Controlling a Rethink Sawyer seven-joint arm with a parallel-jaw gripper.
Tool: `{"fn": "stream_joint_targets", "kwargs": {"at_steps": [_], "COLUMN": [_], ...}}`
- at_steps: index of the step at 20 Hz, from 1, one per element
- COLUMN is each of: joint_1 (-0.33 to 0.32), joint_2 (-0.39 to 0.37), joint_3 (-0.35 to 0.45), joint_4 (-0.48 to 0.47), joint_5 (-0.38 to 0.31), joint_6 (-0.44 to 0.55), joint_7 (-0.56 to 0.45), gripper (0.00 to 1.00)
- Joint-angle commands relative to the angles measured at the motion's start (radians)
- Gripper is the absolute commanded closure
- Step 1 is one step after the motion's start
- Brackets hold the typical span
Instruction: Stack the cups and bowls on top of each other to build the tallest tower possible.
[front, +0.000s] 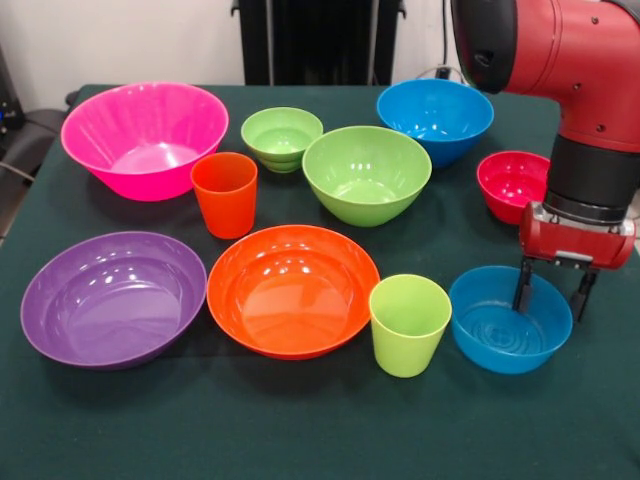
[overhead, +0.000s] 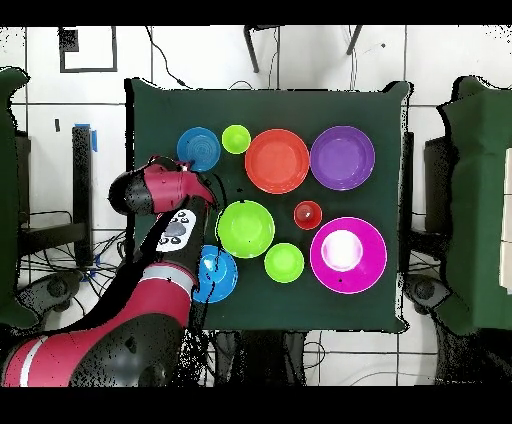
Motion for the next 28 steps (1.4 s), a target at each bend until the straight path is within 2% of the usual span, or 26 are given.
{"fn": "stream_joint_targets", "kwargs": {"at_steps": [1, 23, 25, 28], "joint_1": [-0.017, -0.024, -0.029, 0.0], "joint_2": [0.016, 0.013, -0.018, -0.071], "joint_3": [0.13, 0.137, 0.152, 0.109], "joint_4": [-0.031, -0.013, 0.021, 0.042], "joint_5": [-0.025, -0.036, -0.032, -0.016], "joint_6": [0.076, 0.051, 0.071, 0.144], "joint_7": [0.055, 0.052, 0.054, 0.075], "gripper": [0.0, 0.0, 0.0, 0.0]}}
